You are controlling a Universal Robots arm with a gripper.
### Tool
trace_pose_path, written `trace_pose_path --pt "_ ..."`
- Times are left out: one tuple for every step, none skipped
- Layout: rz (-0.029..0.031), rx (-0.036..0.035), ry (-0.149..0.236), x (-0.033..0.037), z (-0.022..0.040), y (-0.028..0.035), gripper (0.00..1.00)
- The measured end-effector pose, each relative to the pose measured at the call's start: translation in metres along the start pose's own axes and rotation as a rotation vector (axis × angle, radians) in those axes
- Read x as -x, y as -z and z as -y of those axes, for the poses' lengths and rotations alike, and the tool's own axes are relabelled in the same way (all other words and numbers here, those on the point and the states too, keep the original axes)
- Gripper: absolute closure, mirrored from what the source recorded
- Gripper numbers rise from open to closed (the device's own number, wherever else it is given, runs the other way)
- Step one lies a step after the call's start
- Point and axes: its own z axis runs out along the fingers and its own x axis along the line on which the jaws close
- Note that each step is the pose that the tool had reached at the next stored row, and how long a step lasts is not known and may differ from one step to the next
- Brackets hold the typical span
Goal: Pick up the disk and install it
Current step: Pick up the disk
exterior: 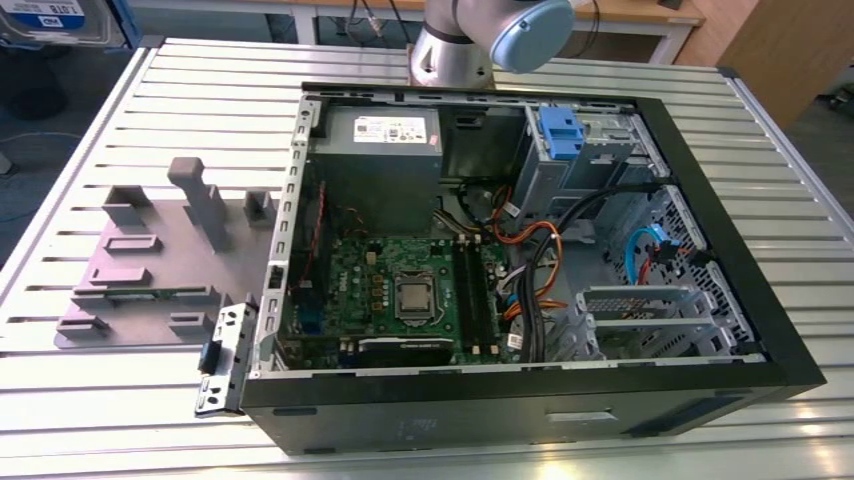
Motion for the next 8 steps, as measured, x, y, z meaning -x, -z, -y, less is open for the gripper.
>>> trace_pose_path --pt "0.0000 -0.0001 0.000 0.0000 0.0000 0.0004 0.63" --pt "-0.0001 -0.0001 0.000 0.0001 0.0000 0.0009 0.63" --pt "-0.0002 -0.0001 0.000 0.0001 -0.0001 0.0013 0.63" --pt "-0.0003 -0.0001 0.000 0.0001 -0.0001 0.0018 0.63" --pt "-0.0003 -0.0001 0.000 0.0001 -0.0001 0.0022 0.63" --pt "-0.0004 -0.0001 0.000 0.0001 -0.0001 0.0026 0.63" --pt "-0.0004 -0.0001 0.000 0.0001 -0.0001 0.0031 0.63" --pt "-0.0005 0.0000 0.000 0.0001 -0.0002 0.0035 0.63"
